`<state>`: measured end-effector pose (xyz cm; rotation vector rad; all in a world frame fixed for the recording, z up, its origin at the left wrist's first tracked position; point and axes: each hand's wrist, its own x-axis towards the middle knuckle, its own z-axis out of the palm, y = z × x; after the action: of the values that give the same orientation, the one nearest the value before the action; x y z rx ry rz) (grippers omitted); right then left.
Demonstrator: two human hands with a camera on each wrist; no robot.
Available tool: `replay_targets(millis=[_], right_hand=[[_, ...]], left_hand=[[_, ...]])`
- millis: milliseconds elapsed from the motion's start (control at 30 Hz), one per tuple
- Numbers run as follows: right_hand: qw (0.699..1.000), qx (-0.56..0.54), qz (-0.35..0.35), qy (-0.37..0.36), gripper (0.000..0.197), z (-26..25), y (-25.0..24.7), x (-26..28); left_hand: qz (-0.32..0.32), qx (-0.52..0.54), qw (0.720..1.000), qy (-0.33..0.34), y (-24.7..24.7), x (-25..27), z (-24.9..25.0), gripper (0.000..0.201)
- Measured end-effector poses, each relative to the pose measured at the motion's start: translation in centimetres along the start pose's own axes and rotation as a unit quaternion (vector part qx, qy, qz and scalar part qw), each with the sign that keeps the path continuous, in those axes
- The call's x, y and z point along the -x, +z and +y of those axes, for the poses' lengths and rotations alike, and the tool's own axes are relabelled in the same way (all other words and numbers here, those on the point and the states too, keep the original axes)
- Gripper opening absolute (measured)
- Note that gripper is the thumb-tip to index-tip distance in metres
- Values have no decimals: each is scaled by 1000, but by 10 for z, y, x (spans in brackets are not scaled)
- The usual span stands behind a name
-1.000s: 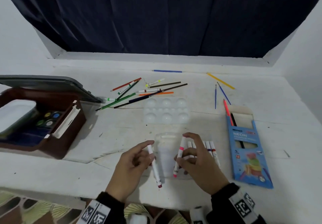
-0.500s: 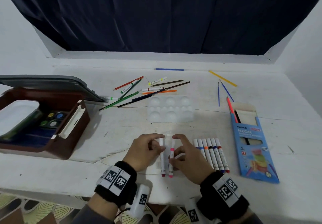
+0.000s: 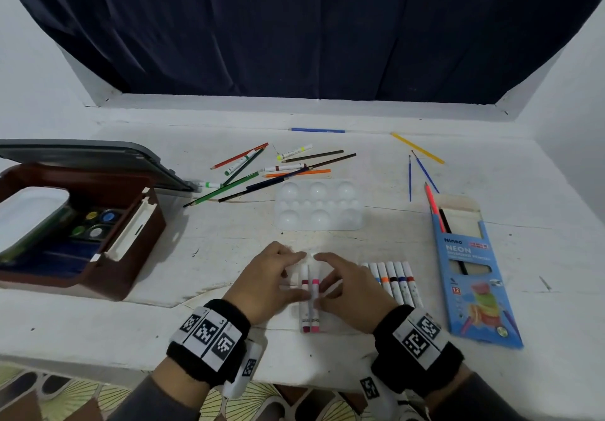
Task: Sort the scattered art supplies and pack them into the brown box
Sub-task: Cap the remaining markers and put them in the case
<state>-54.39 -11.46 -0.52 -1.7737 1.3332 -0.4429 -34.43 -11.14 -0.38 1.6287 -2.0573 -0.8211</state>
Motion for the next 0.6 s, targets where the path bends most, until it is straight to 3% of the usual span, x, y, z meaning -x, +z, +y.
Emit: replay_targets(millis=[100, 200, 300, 367, 600], right_hand=[[999, 47, 4, -17, 71, -5, -5, -3], [992, 122, -1, -38, 70, -9, -12, -5], [972, 226, -44, -41, 80, -8, -14, -10], [958, 274, -77, -45, 76, -8, -12, -13], [941, 310, -126, -53, 79, -12, -9, -13]], left_hand=[[-6, -31, 1000, 3, -3, 1, -3, 80], [-50, -85, 995, 8, -2, -1, -6, 86], [-71, -112, 991, 7, -1, -2, -5, 84], [-71, -117, 991, -4, -1, -3, -5, 84], [-65, -114, 990, -50, -1, -6, 0, 80]])
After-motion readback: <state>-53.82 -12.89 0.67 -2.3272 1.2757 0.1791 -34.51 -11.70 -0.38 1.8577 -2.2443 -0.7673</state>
